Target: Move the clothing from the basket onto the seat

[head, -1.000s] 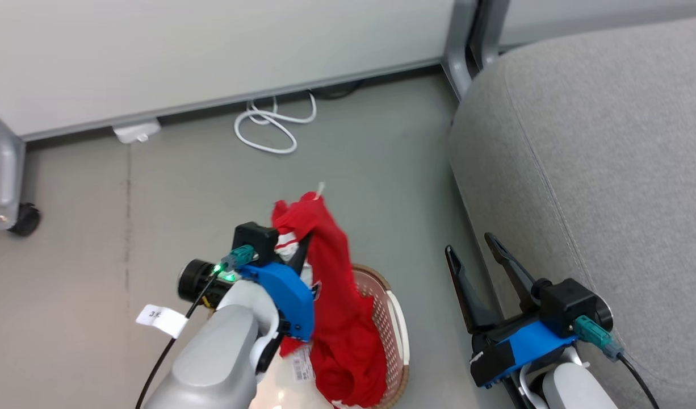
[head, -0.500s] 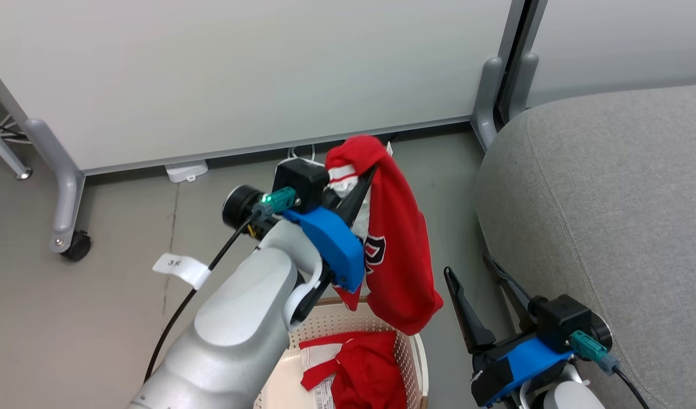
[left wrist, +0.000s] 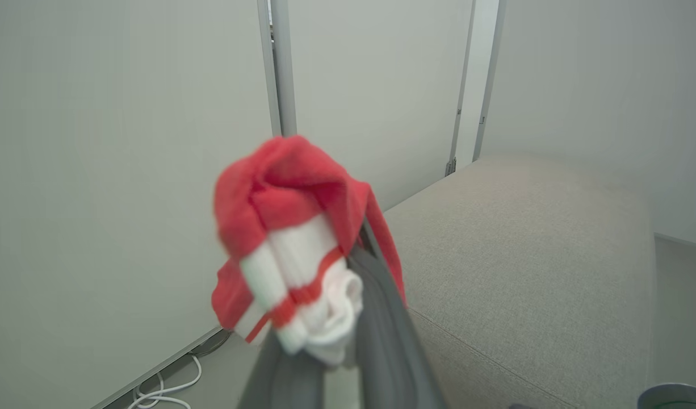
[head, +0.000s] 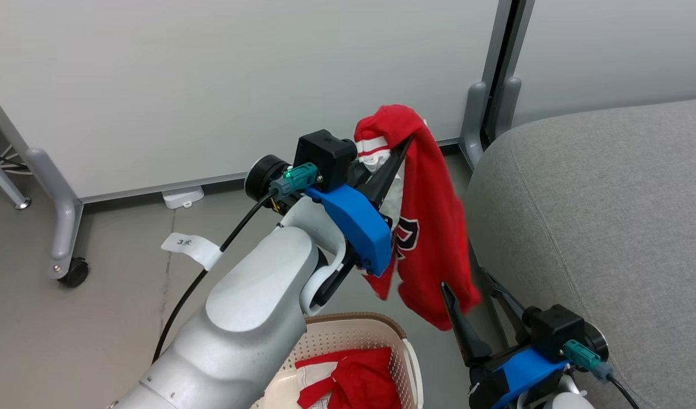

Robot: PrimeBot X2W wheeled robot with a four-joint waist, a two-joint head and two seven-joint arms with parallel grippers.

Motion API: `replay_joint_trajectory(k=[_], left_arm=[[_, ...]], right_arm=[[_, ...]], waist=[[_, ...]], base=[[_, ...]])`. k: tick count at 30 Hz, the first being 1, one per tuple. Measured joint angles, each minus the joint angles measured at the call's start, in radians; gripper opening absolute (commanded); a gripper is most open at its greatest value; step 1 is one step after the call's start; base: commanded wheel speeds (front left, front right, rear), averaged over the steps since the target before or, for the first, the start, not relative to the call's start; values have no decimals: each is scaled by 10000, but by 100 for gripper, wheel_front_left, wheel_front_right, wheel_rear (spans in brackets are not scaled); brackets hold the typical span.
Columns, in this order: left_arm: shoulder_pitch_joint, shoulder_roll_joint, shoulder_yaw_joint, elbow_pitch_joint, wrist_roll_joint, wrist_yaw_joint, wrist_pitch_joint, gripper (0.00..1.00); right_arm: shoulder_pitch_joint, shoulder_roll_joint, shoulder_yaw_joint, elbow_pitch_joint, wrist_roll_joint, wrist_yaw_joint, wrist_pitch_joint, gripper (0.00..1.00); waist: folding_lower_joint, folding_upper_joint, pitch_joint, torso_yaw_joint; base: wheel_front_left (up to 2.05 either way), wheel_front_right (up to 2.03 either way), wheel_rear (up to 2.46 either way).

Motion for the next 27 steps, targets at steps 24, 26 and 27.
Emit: replay_joint_trajectory(k=[24, 26, 27], left_arm=[[-155, 0, -851, -359, -522, 128, 104, 0], [-181, 2, -926, -393, -575, 128, 134, 0], [-193, 0, -963, -418, -585, 128, 136, 0]], right_arm=[[-1422, -2, -311, 800, -510, 0, 1041, 100], [-1733, -2, -261, 1174, -523, 0, 1072, 100], [-1889, -2, -240, 1369, -529, 0, 1101, 100]], waist=[[1, 0, 238, 184], [1, -1, 285, 210], [2, 0, 305, 228]], base=[[0, 0, 0], [0, 0, 0], [0, 0, 0]])
